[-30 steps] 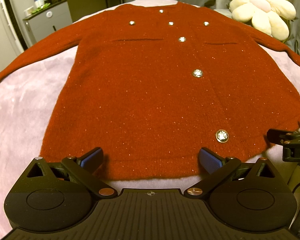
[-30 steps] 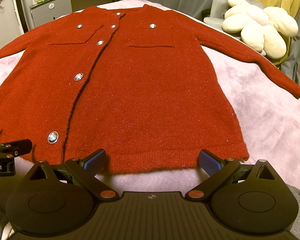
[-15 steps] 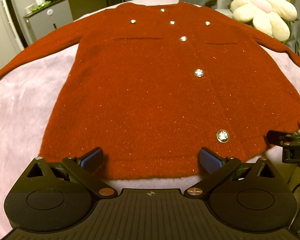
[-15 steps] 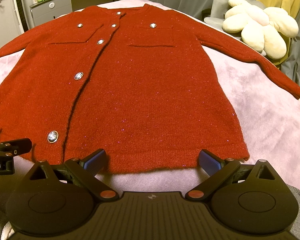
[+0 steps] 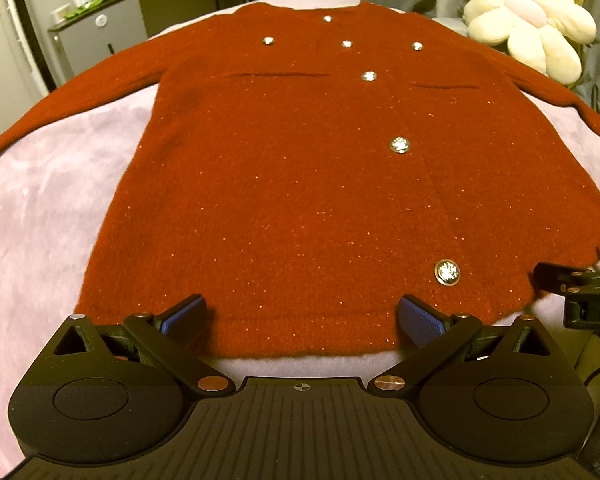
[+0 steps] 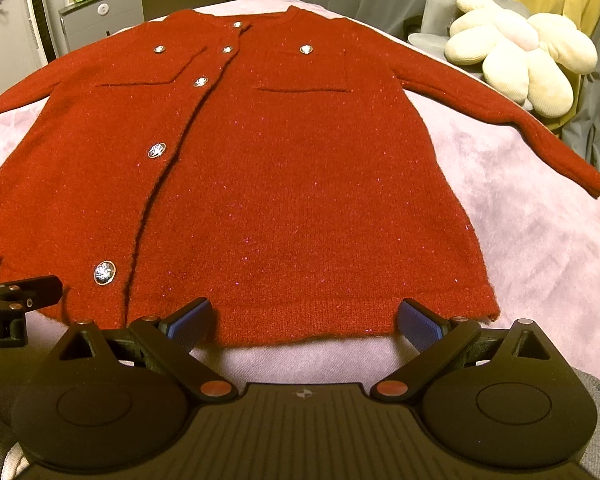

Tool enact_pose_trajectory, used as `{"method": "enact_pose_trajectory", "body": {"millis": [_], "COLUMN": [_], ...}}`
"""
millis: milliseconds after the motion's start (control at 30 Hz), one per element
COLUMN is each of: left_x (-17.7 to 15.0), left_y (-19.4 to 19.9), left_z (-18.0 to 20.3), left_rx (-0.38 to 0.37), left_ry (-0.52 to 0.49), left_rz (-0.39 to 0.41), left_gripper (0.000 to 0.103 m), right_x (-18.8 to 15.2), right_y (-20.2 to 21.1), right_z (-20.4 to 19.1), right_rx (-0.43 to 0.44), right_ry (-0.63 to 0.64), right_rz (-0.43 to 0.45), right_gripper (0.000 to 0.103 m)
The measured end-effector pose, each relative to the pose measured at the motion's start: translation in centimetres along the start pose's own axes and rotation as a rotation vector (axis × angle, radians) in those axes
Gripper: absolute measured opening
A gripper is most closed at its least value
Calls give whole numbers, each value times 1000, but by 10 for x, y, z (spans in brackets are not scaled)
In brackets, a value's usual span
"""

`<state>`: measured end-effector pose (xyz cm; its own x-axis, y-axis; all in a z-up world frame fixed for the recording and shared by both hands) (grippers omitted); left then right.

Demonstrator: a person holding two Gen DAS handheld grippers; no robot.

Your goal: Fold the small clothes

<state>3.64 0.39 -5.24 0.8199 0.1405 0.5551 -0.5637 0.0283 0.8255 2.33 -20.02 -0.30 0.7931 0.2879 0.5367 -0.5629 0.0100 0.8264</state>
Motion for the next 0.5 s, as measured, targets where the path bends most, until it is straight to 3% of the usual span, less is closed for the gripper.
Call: {"method": "enact_pose_trajectory", "body": {"millis": [500], "left_x": [1], "left_y": [-1], "left_z": [-1], "left_rx": [-2], "left_ry": [4], "left_rz": [-9], "left_gripper": [103], "right_x": [0], "right_y": [-1], "right_z": [1], "right_rx": [-6], "right_ry": [2], "right_rz": [-2], "right_gripper": [99]}}
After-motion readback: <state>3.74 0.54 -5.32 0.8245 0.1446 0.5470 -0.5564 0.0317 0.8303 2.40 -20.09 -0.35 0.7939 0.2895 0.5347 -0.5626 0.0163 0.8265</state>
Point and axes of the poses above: each gripper's, at about its wrist camera, not at the fingertips, and y roughly against the way its jaws point, z to its right, x to its top, the point moved 6 cm from there along -y, roughly the way its jaws point, and after that the axes turned 12 degrees about y, right-handed, at the moved point
